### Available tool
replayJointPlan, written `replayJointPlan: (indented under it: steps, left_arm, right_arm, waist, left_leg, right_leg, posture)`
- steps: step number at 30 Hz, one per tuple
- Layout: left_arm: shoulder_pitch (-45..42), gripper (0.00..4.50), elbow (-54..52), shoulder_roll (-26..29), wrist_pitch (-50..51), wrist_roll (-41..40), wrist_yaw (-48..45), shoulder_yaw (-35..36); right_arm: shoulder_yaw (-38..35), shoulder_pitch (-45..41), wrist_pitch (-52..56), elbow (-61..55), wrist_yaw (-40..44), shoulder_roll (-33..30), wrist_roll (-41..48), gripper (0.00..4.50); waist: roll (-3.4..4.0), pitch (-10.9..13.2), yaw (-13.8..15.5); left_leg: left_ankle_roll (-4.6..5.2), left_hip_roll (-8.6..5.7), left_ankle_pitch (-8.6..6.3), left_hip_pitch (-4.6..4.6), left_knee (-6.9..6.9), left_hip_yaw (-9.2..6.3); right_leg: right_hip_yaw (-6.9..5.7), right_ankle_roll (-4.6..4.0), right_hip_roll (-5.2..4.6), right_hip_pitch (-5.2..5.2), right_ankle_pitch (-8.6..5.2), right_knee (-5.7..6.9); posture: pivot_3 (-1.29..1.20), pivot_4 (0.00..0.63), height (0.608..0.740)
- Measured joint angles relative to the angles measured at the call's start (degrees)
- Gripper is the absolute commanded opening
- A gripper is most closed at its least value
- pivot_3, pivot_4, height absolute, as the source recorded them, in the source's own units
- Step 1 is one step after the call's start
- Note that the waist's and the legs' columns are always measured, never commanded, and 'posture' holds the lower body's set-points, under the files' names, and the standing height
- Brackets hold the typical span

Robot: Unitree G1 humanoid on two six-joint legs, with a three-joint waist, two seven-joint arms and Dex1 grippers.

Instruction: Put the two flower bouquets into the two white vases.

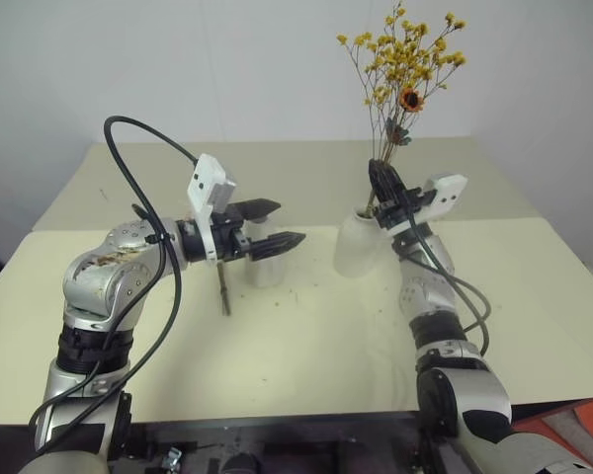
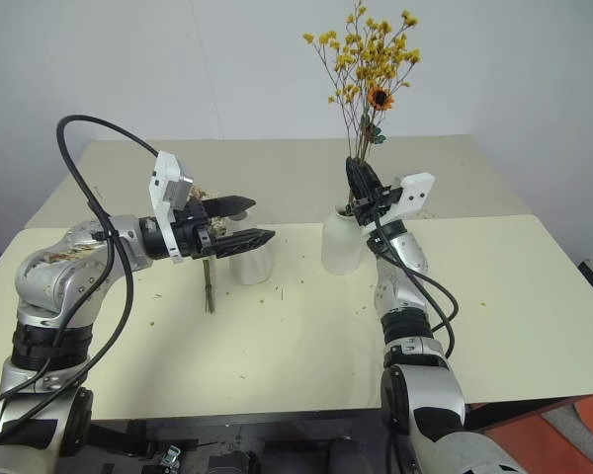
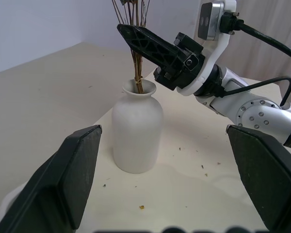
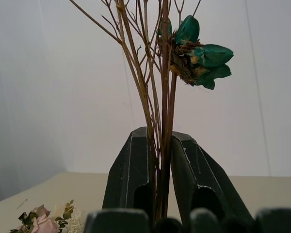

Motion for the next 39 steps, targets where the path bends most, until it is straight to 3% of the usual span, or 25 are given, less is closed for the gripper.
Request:
replayJointPlan:
  steps: [9, 26, 32, 39]
  left_arm:
    - [0.05, 4.50, -0.02, -0.01, -0.06, 0.08, 0.16, -0.26]
    - [0.15, 4.50, 1.05, -1.30, -2.37, 0.96, -0.75, -1.37]
    - [0.13, 4.50, 1.68, -1.63, -2.39, 1.35, -0.82, -1.58]
    - [0.15, 4.50, 1.73, -1.86, -2.39, 1.76, -0.68, -1.66]
  right_arm:
    - [0.75, 5.16, 1.80, -6.84, -0.78, -0.62, 0.23, 4.43]
    - [7.56, 17.15, 9.13, -27.10, 2.24, -5.98, -2.03, 4.47]
    - [9.97, 16.22, 12.80, -26.40, -2.25, -8.35, -8.86, 4.47]
    - [8.90, 11.39, 17.86, -24.71, -7.44, -10.97, -10.36, 4.47]
  waist:
    - [0.00, 0.00, 0.05]
    - [0.00, 0.00, 0.14]
    - [-0.01, 0.01, 0.13]
    - [-0.02, 0.01, 0.21]
  left_leg:
    - [0.00, 0.00, 0.00, 0.01, 0.00, 0.00]
    - [-0.12, -0.01, 0.07, 0.07, 0.01, 0.01]
    - [-0.18, 0.00, 0.12, 0.07, 0.01, 0.01]
    - [-0.20, 0.00, 0.13, 0.04, 0.00, 0.00]
  right_leg:
    - [0.00, 0.00, 0.00, 0.01, 0.00, 0.00]
    - [0.01, 0.14, 0.01, 0.08, -0.08, -0.02]
    - [0.02, 0.24, 0.02, 0.07, -0.14, 0.01]
    - [0.02, 0.01, 0.00, 0.07, 0.00, -0.05]
  posture:
    - [0.00, 0.150, 0.740]
    - [0.00, 0.150, 0.740]
    - [0.00, 0.150, 0.740]
    - [0.00, 0.150, 0.740]
